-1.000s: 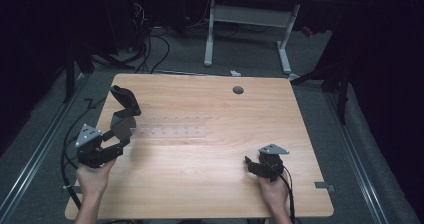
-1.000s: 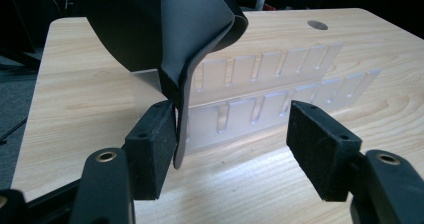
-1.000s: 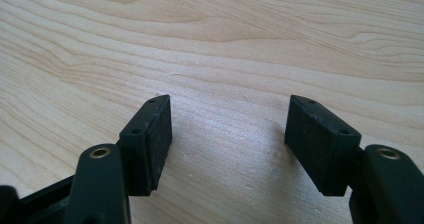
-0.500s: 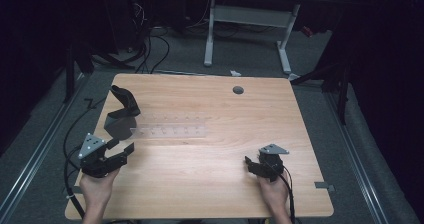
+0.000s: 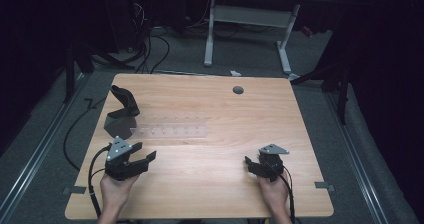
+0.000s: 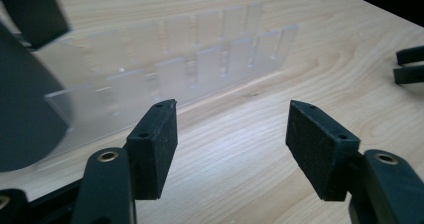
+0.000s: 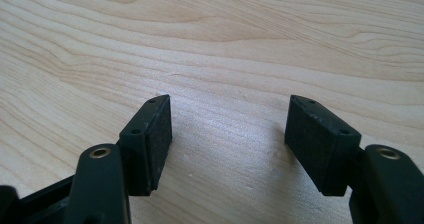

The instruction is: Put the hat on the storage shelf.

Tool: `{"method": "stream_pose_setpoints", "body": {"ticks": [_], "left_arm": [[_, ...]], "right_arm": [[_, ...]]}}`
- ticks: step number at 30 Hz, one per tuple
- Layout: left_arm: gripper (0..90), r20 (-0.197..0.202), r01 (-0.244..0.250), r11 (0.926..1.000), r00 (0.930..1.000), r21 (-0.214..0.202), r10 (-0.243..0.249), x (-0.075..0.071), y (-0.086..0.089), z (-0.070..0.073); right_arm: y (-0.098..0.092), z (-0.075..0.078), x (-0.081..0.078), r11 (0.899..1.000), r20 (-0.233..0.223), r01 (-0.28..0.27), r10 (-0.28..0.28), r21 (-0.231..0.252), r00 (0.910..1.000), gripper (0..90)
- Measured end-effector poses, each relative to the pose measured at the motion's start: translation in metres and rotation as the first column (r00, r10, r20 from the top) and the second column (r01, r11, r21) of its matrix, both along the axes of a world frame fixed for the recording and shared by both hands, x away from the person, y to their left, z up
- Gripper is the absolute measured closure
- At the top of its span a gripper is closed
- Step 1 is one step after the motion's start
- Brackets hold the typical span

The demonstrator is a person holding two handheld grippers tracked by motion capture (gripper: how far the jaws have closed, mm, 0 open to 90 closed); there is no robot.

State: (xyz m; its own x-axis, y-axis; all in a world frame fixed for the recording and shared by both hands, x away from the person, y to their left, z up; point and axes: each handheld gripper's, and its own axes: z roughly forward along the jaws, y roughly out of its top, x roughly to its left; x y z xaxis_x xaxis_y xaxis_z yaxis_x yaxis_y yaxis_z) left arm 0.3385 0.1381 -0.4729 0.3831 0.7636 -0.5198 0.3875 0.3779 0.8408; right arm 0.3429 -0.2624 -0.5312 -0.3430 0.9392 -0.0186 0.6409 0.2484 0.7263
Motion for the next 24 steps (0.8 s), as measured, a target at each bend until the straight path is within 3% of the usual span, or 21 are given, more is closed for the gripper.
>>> {"method": "stream_pose_setpoints", "body": {"ticks": [3, 6, 12, 22, 24], "left_arm": [[37.5, -0.018, 0.043, 0.9989, 0.9989, 0.017, -0.043, 0.001, -0.015, -0.006], [37.5, -0.023, 0.053, 0.9982, 0.9984, 0.028, -0.052, 0.002, -0.021, -0.009], [37.1, -0.073, 0.082, 0.9958, 0.9942, 0.041, -0.079, 0.006, -0.036, -0.022], [37.1, -0.109, 0.056, 0.9887, 0.9932, 0.139, -0.041, 0.021, -0.053, -0.054], [36.8, -0.116, 0.045, 0.9829, 0.9930, 0.178, -0.024, 0.024, -0.056, -0.062]], "right_arm": [[0.000, 0.000, 0.000, 1.000, 0.000, 0.000, 0.000, 0.000, 1.0000, 35.7], [0.000, 0.000, 0.000, 1.000, 0.000, 0.000, 0.000, 0.000, 1.0000, 35.7], [0.000, 0.000, 0.000, 1.000, 0.000, 0.000, 0.000, 0.001, 1.0000, 35.7], [0.000, 0.000, 0.000, 1.000, 0.000, -0.001, 0.001, 0.001, 1.0000, 35.5], [0.000, 0.000, 0.000, 1.000, 0.000, -0.001, 0.001, 0.001, 1.0000, 35.6]]}}
